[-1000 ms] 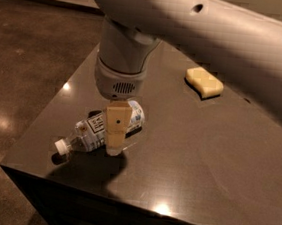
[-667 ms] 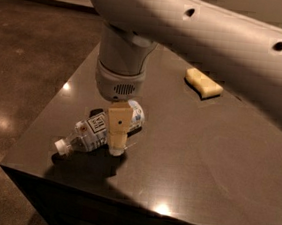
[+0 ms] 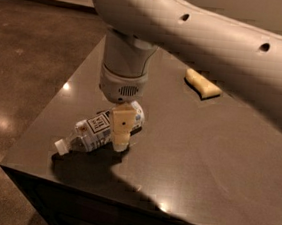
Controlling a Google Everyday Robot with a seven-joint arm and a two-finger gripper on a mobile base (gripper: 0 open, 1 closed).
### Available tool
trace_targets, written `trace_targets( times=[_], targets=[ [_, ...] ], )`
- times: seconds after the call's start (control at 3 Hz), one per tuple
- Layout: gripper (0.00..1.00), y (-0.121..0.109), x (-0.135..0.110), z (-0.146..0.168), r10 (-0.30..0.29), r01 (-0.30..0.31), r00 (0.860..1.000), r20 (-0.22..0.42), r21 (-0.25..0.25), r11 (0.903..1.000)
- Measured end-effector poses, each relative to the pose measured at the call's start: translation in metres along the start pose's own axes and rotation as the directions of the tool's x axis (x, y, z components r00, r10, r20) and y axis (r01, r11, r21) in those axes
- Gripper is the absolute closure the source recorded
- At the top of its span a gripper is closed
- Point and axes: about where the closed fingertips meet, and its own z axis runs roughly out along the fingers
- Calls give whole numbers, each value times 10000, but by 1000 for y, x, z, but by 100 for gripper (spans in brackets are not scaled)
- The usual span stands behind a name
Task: Pick blue plastic bottle
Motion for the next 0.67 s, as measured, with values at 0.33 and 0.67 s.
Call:
trace_targets(
  times=[0.33,0.67],
  targets=[
    [41,2,2,3,-35,37,10000,48,-272,9996],
    [63,1,3,-6,49,-41,9995,318,-253,9997]
  ],
)
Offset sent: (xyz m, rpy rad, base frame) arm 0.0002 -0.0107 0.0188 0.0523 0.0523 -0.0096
